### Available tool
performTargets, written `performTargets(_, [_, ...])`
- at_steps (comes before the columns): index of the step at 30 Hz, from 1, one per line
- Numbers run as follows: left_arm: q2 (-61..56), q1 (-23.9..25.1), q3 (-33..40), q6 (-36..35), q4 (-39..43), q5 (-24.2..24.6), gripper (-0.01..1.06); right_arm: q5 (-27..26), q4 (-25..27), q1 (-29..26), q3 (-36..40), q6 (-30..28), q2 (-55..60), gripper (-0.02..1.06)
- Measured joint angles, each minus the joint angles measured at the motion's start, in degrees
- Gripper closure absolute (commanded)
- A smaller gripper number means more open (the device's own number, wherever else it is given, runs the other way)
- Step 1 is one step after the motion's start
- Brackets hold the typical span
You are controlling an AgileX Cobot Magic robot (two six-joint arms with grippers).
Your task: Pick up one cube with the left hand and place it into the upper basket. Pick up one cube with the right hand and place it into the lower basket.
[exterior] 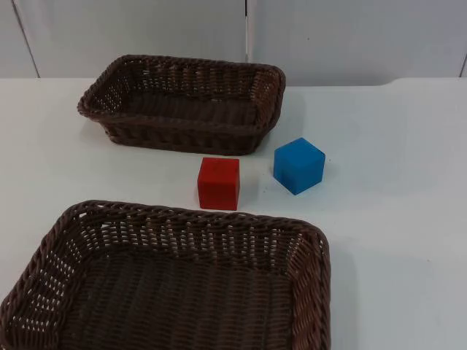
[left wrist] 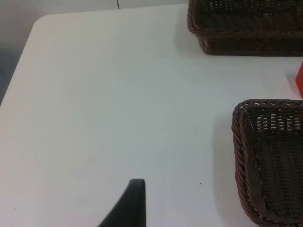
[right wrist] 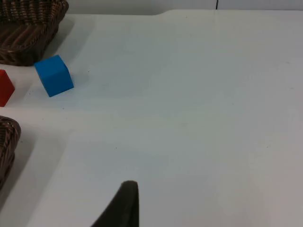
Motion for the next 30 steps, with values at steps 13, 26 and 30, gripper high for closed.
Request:
performTargets(13, [0.00,0.00,0.00,-1.03,1.09,0.00,0.00,0.00,0.00,0.00,0.00,0.00,0.00,-0.01])
performTargets(26, [0.00,0.00,0.00,-1.03,1.20,0.00,0.00,0.00,0.00,0.00,0.00,0.00,0.00,-0.01])
performTargets(30, [0.00,0.00,0.00,-1.03,1.20,0.00,0.00,0.00,-0.11,0.00,0.00,0.00,0.00,-0.01])
